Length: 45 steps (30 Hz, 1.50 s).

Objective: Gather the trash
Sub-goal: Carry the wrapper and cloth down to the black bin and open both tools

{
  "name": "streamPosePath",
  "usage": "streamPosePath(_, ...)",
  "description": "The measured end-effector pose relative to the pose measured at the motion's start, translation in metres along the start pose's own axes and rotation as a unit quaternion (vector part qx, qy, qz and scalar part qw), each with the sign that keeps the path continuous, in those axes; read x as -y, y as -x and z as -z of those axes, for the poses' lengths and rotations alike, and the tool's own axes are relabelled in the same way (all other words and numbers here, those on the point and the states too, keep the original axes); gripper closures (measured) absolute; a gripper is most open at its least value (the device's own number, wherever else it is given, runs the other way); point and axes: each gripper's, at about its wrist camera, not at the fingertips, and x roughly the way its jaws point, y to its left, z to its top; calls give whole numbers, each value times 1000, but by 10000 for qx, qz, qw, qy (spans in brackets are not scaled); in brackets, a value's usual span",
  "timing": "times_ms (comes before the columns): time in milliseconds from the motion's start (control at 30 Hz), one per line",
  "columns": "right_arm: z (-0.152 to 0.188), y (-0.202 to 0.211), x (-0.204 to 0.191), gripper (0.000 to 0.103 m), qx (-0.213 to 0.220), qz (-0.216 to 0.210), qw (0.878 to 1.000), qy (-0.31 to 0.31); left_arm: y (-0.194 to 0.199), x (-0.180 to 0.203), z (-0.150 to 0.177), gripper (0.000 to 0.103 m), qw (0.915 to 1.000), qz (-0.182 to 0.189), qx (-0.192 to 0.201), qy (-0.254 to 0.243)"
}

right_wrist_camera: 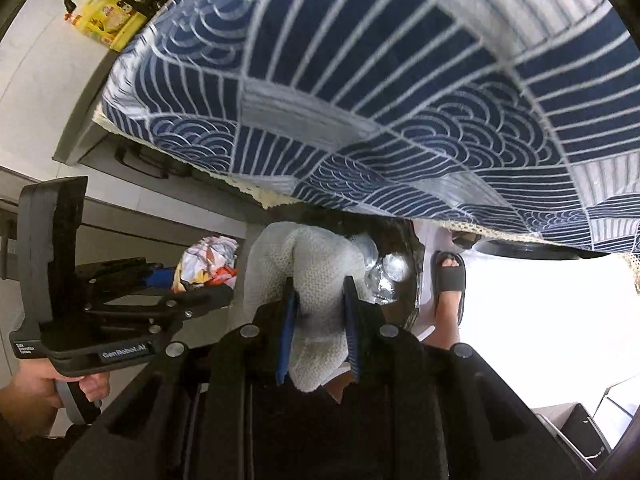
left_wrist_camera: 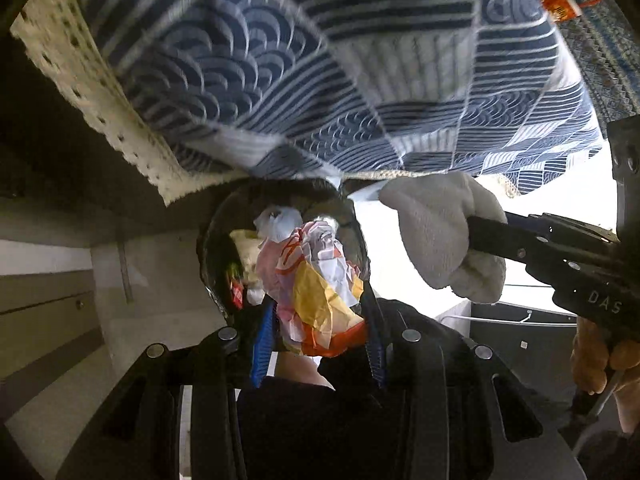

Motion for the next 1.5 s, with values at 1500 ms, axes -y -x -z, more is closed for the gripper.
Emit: streamPosePath(1500,-9,-58,9,69,-620,115,9974,-355,-58,-35,-2,51,9967,-195,-512,604)
